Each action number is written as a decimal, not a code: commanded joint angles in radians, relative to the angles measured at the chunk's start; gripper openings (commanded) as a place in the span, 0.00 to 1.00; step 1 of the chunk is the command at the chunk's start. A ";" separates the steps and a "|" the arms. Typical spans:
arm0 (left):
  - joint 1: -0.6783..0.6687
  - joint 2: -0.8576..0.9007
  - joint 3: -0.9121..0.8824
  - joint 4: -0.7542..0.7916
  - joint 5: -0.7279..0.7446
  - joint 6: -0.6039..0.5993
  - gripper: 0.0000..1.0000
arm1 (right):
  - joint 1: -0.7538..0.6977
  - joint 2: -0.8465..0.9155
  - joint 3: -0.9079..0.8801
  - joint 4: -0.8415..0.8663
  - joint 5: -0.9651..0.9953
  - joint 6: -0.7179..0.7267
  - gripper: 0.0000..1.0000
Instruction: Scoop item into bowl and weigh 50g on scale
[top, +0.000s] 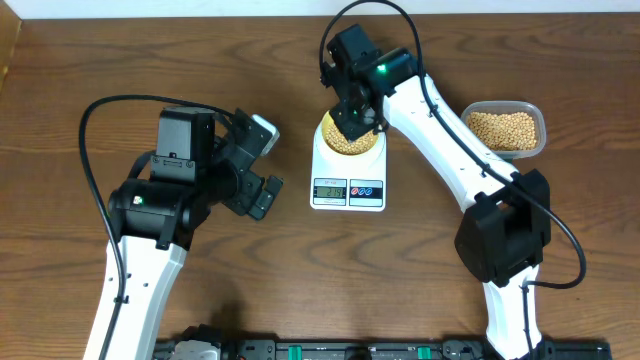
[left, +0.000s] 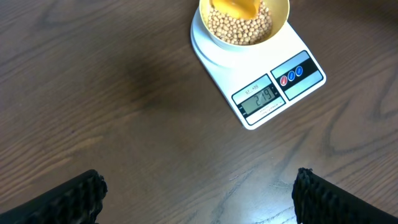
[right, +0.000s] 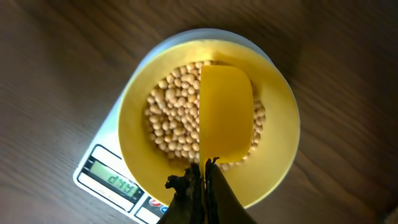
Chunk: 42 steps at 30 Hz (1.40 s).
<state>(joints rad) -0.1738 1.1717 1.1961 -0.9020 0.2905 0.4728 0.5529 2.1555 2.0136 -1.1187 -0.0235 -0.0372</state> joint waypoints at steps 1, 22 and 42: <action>0.004 0.004 -0.001 -0.003 0.015 0.013 0.98 | 0.007 0.007 -0.008 0.011 -0.040 -0.001 0.01; 0.004 0.004 -0.001 -0.003 0.015 0.013 0.98 | -0.023 -0.012 0.008 0.011 -0.083 0.025 0.01; 0.004 0.004 -0.001 -0.003 0.015 0.013 0.98 | -0.081 -0.123 0.034 -0.011 -0.188 0.029 0.01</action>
<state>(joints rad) -0.1738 1.1717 1.1961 -0.9020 0.2905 0.4728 0.4801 2.0563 2.0281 -1.1255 -0.1768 -0.0254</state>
